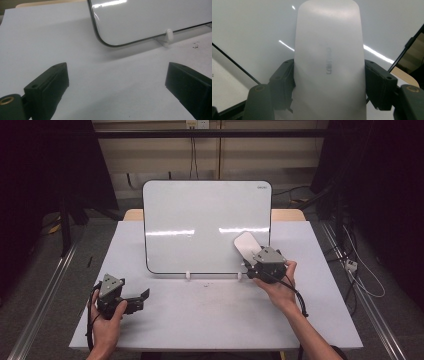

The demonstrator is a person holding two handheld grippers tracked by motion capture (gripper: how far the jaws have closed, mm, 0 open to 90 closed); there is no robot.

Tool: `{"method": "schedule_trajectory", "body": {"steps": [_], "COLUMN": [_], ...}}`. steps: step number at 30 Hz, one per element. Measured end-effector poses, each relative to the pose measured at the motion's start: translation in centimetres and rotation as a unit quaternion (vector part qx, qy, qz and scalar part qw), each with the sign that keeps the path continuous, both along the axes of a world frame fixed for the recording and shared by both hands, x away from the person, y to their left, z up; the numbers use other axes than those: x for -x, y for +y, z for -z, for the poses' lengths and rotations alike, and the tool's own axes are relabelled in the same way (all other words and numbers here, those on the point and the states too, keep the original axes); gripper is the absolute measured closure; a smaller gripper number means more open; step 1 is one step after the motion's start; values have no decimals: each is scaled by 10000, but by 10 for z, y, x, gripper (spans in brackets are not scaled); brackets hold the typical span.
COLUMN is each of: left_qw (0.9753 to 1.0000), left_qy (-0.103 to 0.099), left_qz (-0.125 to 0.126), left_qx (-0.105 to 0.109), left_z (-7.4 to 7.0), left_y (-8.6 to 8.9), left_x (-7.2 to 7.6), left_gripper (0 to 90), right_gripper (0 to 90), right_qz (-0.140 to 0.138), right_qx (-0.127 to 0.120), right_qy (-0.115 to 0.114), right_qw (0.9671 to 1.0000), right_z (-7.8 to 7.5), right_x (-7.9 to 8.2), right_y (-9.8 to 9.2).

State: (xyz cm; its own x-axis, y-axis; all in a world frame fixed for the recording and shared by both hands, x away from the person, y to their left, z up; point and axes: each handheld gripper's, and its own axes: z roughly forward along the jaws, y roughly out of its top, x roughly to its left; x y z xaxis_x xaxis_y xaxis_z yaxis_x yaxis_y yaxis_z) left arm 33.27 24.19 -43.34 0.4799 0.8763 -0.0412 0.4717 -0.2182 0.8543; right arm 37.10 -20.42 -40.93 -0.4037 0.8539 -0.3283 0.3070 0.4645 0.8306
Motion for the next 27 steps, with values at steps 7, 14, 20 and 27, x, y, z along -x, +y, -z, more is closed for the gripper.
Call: {"method": "schedule_trajectory", "body": {"steps": [7, 14, 20, 27], "left_qw": [10000, 10000, 10000, 10000], "left_qy": [3, 4, -8, 4], "left_qz": [-24, -44, 15, -23], "left_qx": [28, -5, -44, -45], "left_z": [-1, 0, 0, 0], "left_y": [-1, -2, -4, -1], "left_x": [0, -1, 0, 1], "left_gripper": [50, 50, 50, 50], "right_gripper": [315, 313, 310, 302], "right_qz": [65, 86, 98, 122], "right_qx": [151, 194, 166, 73], "right_qy": [-19, 14, 46, 157], "right_qw": [9999, 9998, 9998, 9998], "right_z": [8, 7, 8, 7], "right_x": [-3, -3, -4, -5], "right_y": [2, 3, 3, 2]}}
